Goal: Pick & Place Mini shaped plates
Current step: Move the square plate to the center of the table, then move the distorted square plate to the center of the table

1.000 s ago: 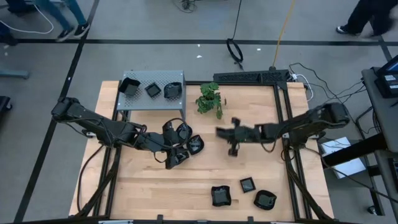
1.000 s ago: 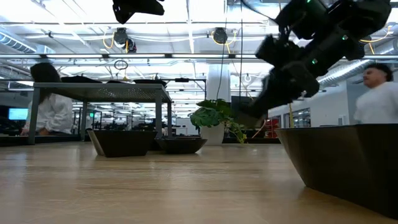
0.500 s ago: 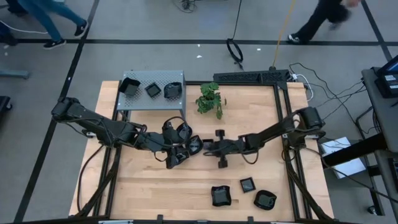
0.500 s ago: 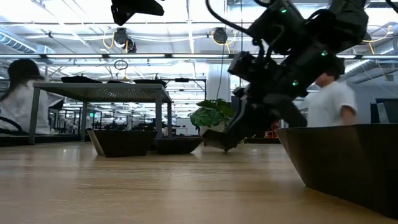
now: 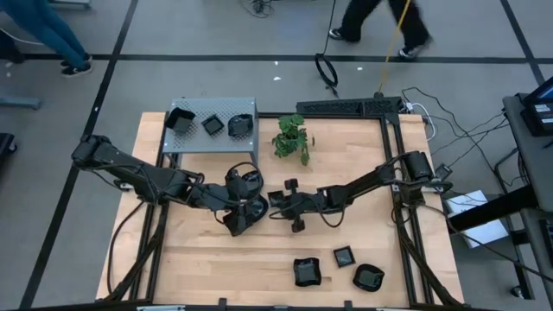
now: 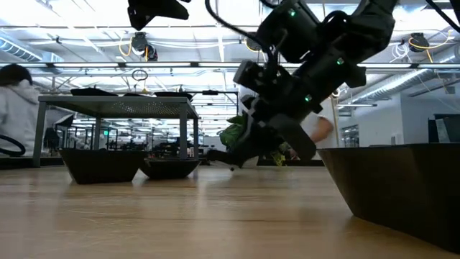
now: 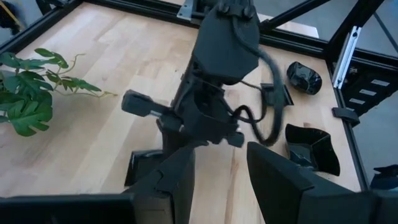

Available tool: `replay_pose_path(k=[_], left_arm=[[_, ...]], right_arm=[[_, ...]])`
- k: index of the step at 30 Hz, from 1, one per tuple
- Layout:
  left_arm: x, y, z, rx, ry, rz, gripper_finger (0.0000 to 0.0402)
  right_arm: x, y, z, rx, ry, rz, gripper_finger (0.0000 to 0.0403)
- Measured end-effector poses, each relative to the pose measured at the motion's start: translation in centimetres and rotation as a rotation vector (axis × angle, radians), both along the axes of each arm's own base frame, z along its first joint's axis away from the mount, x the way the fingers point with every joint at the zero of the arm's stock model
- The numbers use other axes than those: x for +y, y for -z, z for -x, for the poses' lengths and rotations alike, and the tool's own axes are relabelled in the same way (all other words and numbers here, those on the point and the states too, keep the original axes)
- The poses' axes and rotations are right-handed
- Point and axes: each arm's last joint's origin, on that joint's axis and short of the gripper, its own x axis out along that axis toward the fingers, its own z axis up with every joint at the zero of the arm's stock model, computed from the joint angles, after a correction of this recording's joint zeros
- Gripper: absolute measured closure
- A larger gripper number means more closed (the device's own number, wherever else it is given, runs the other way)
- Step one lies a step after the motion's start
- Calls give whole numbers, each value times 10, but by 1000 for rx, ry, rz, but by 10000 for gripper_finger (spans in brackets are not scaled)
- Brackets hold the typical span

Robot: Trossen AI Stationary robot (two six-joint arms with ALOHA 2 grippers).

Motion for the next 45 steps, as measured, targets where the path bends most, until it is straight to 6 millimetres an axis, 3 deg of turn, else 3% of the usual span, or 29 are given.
replay_pose_path(k=[9,17,22,33,39,45], left_arm=[[0,0,0,0,0,-1,252],[0,0,0,1,2,-3,252],[0,0,0,2,2,-4,252],[1,3,2,33,8,-23,252],[1,3,2,38,10,-28,252],[1,4,2,40,-15,13,252]], right_arm=[[-25,-1,0,12,116,47,370],[-34,-1,-1,10,149,40,302],[-17,-21,9,23,137,0,264],[24,-72,76,284,155,-153,269],[49,-84,80,281,-34,-411,261],[69,-78,78,272,-104,-444,232]])
